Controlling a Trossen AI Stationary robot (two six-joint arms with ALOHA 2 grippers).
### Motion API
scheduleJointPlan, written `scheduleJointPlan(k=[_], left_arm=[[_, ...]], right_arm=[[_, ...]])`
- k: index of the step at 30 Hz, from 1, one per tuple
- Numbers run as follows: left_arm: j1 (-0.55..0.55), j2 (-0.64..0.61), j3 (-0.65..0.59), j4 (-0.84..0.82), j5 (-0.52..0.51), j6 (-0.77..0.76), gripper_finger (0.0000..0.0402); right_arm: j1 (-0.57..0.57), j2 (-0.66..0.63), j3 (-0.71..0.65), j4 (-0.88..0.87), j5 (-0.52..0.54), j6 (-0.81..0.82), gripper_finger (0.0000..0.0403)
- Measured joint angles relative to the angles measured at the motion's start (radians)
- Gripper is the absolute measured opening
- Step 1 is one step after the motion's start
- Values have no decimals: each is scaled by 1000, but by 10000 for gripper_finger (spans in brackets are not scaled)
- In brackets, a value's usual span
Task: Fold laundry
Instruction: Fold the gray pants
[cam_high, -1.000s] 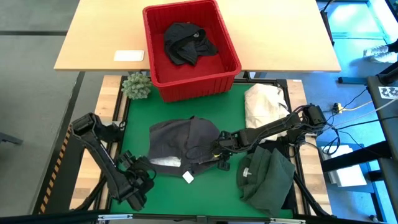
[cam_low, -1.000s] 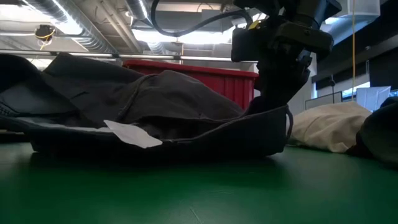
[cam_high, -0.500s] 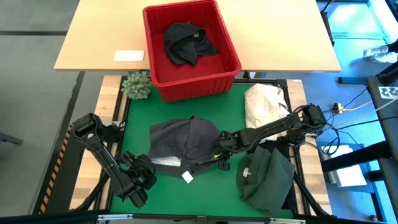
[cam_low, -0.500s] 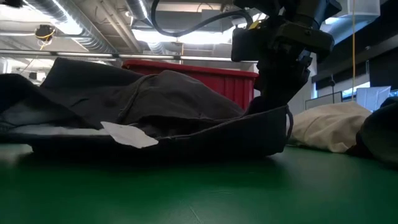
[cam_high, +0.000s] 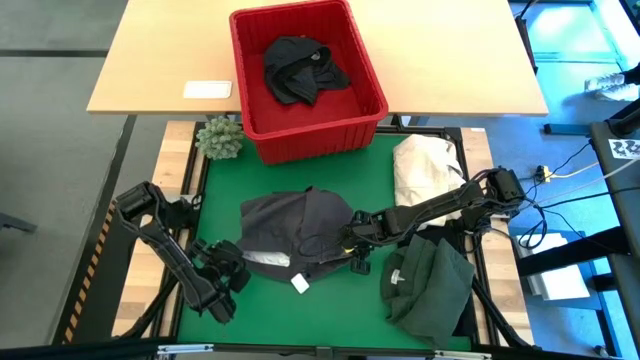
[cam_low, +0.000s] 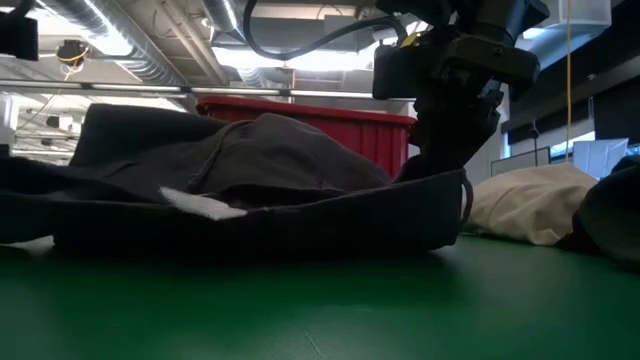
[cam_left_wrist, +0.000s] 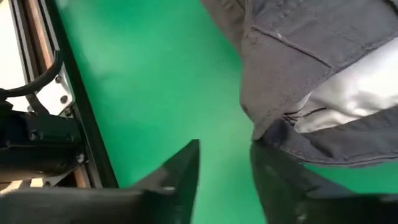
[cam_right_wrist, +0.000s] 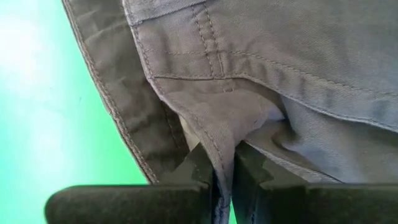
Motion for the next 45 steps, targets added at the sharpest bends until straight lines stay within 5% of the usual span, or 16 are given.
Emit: scheduleJointPlan(k=[6, 14, 27, 32, 45], left_arm=[[-4, 0, -5, -3, 3, 38, 11], [-4, -1, 138, -198, -16, 82, 1], [-30, -78, 329, -199, -258, 147, 2], [-69, -77, 321, -133, -223, 161, 41], [-105, -77, 75, 99, -264, 0, 240]], right_arm=[[0, 0, 0, 0, -1, 0, 33], [1, -15, 87, -184, 29, -6, 12], [9, -31, 257, -304, 125, -48, 5], [9, -31, 242, -302, 125, -43, 12], [8, -29, 218, -285, 133, -42, 14]])
